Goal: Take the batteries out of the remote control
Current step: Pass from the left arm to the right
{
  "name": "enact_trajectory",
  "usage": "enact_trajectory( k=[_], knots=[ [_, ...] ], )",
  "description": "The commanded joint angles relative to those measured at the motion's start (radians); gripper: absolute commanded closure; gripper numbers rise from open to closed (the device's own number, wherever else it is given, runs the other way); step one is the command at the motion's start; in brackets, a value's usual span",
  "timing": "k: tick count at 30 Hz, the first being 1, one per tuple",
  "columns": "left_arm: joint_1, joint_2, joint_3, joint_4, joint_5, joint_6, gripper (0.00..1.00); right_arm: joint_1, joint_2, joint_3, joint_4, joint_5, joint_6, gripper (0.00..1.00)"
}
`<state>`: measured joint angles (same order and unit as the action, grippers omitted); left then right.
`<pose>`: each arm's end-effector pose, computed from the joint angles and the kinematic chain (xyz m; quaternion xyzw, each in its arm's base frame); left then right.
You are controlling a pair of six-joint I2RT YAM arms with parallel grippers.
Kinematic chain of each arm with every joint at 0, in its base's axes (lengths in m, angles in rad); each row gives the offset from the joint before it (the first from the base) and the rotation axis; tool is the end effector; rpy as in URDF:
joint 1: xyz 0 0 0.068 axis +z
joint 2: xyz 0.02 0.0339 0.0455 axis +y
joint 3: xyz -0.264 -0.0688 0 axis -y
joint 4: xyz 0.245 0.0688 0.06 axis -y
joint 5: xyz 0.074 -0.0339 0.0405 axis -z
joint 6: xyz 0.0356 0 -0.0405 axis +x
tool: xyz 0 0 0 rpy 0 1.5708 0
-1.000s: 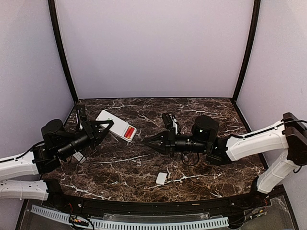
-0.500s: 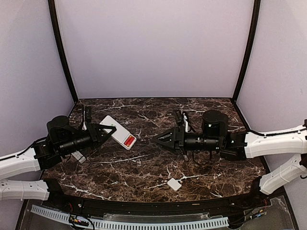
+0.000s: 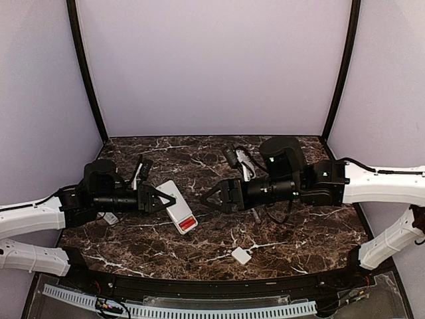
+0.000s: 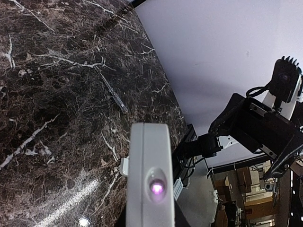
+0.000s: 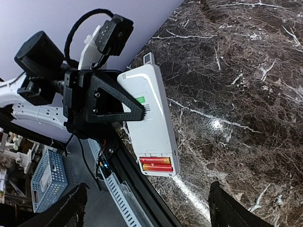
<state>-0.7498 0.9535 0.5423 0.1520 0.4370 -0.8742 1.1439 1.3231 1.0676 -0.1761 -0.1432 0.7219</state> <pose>0.1496 -0.1599 0.2586 0.0838 0.7804 -0.5502 0.2849 0.1224 0.2813 0.3199 -0.2136 0.8133 0.4680 0.2719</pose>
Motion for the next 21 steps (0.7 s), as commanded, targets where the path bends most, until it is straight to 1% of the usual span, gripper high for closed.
enact_trajectory(
  k=[1, 7, 12, 16, 21],
  knots=[
    [0.005, 0.048, 0.027, 0.049, 0.122, -0.005, 0.99, 0.063, 0.094, 0.076, -0.089, 0.061, -0.121, 0.13],
    [0.001, 0.113, -0.014, 0.227, 0.186, -0.111, 1.00, 0.131, 0.242, 0.186, -0.124, 0.136, -0.121, 0.10],
    [-0.009, 0.140, -0.014, 0.252, 0.188, -0.123, 1.00, 0.174, 0.355, 0.286, -0.222, 0.259, -0.094, 0.09],
    [-0.016, 0.146, -0.009, 0.254, 0.197, -0.124, 1.00, 0.195, 0.394, 0.333, -0.276, 0.318, -0.087, 0.10],
    [-0.018, 0.150, -0.017, 0.255, 0.178, -0.129, 1.00, 0.215, 0.418, 0.375, -0.313, 0.376, -0.081, 0.16]
  ],
)
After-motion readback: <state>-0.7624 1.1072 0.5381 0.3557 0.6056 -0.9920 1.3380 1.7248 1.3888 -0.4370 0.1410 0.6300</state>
